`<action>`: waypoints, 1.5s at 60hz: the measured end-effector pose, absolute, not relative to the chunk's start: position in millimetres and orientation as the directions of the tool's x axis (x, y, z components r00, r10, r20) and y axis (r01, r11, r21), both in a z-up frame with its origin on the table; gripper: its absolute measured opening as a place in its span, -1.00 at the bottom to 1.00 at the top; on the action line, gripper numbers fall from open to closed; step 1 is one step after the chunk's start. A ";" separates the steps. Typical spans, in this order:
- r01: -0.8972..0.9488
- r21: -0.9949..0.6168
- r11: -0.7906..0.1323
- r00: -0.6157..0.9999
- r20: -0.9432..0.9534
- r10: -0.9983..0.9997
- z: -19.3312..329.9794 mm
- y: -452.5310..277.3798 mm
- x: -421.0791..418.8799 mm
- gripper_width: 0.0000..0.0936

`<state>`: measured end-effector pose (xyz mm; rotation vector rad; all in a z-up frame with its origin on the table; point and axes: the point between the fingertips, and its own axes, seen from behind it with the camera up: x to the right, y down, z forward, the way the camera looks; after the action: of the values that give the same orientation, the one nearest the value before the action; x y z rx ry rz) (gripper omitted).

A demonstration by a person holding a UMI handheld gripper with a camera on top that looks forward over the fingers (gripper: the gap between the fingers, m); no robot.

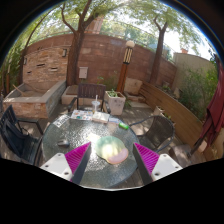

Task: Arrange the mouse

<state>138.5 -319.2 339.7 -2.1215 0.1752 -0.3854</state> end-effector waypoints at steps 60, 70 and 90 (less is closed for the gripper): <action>0.082 -0.726 -0.683 0.995 0.100 0.014 -5.8 -93.2 -37.2 0.83; 0.086 -0.743 -0.664 0.995 0.098 0.019 -4.7 -41.6 -43.9 0.82; 0.087 -0.736 -0.671 0.995 0.094 0.025 -12.5 28.1 -38.8 0.62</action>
<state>-38.8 28.1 -12.5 -2.3059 -0.0771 -0.0962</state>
